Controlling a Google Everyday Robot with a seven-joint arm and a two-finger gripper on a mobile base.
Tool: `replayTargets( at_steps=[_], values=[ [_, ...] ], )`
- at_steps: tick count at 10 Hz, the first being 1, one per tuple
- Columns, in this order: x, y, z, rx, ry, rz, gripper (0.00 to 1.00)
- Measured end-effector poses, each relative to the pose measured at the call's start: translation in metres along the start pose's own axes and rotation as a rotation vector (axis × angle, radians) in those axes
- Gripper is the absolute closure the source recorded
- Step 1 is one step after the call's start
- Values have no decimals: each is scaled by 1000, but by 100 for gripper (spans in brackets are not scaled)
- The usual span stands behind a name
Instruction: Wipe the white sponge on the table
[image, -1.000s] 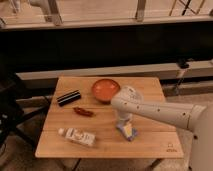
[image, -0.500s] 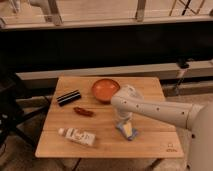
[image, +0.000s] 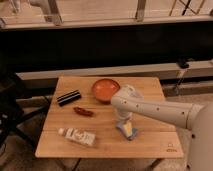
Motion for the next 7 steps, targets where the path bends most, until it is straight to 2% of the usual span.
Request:
replayTargets(
  at_steps=[3,4,5,7],
  values=[
    [0,1,-2,-4,-2,1,45],
    [0,2,-2,-4,-1,-6,37],
    [0,3,1,-5,-2,-34,33],
    [1,5,-1,-6,-4,-33,34]
  ],
)
